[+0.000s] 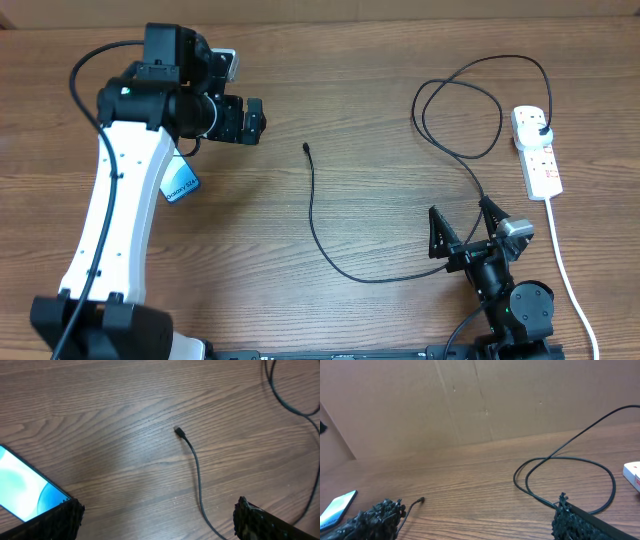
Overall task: Plug charger to phone and switch on socket
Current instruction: 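Move the left gripper over the phone and lower onto it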
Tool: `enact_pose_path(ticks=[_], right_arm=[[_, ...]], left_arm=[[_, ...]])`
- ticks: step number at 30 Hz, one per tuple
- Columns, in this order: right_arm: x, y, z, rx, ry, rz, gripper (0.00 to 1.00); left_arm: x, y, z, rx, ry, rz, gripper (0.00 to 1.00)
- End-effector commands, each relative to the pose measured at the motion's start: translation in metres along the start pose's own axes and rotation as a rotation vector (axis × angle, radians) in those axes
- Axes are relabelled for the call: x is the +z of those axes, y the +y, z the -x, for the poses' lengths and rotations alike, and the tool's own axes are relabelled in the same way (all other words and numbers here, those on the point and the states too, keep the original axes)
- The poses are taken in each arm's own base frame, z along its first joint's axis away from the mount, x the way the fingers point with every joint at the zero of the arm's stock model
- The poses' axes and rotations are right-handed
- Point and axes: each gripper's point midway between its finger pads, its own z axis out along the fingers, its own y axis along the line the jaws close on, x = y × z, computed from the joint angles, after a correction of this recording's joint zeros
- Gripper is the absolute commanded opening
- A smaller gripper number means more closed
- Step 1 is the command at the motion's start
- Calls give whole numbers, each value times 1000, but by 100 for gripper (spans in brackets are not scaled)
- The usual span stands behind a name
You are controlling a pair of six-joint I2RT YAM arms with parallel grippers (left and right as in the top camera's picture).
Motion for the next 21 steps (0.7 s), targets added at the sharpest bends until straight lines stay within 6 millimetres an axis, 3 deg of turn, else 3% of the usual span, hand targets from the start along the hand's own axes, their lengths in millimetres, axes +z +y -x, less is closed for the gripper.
enact_pose_path(ticks=[1, 3, 4, 8, 13, 16, 21], right_arm=[[0, -4, -2, -2, -4, -17, 100], [0, -4, -2, -2, -4, -17, 100], [0, -4, -2, -2, -4, -17, 100], [0, -4, -2, -2, -4, -17, 100], [0, -4, -2, -2, -5, -16, 100], [0, -4, -2, -2, -5, -16, 100], [0, -4, -2, -2, -5, -16, 100]], left_arm=[[25, 24, 5, -109, 37, 95, 100], [39, 49, -1, -240, 69, 197, 100], [52, 71, -9, -352, 102, 276, 100], [79, 111, -30, -584, 176, 348, 100], [94, 161, -59, -749, 260, 400, 99], [101, 184, -75, -799, 299, 432, 99], [118, 203, -94, -836, 360, 458, 100]])
